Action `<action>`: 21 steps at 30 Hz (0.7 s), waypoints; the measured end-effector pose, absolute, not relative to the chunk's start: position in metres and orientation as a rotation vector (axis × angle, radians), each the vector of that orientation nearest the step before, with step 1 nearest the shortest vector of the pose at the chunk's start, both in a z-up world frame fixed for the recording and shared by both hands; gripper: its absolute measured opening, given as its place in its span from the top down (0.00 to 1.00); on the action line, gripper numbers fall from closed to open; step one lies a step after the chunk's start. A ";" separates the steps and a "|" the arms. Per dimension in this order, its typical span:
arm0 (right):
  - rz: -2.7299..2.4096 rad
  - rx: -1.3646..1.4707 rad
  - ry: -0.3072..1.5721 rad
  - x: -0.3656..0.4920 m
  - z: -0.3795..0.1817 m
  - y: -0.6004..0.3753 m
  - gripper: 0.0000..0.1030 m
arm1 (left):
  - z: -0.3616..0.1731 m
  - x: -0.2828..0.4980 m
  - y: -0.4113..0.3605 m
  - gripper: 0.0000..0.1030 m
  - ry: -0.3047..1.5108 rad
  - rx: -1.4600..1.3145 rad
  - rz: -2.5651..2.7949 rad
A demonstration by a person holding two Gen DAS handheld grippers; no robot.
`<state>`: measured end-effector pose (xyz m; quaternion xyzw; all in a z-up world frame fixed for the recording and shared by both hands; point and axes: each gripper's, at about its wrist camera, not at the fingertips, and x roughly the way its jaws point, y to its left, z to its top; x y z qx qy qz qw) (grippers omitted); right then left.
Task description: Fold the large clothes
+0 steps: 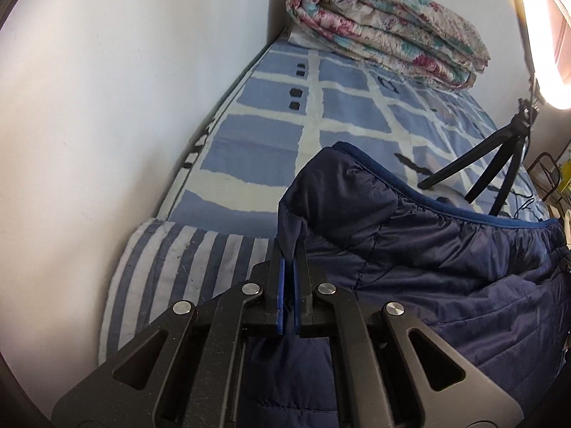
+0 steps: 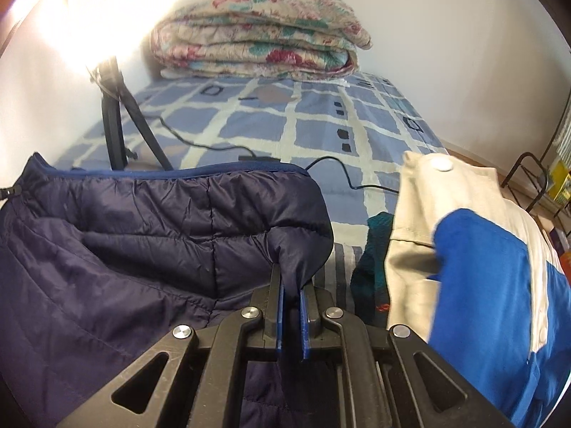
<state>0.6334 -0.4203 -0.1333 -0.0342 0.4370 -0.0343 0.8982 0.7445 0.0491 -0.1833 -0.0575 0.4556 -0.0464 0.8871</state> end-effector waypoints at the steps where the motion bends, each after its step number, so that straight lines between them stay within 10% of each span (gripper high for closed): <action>1: -0.074 -0.079 0.908 0.634 -0.136 -0.419 0.96 | -0.187 0.745 0.049 0.99 0.953 -0.116 -0.095; 13: -0.101 -0.157 0.977 0.643 -0.165 -0.407 0.95 | -0.208 0.746 0.039 0.96 0.974 -0.052 -0.059; 21: -0.126 -0.178 0.983 0.635 -0.165 -0.404 0.74 | -0.187 0.733 0.043 0.54 0.919 -0.072 -0.018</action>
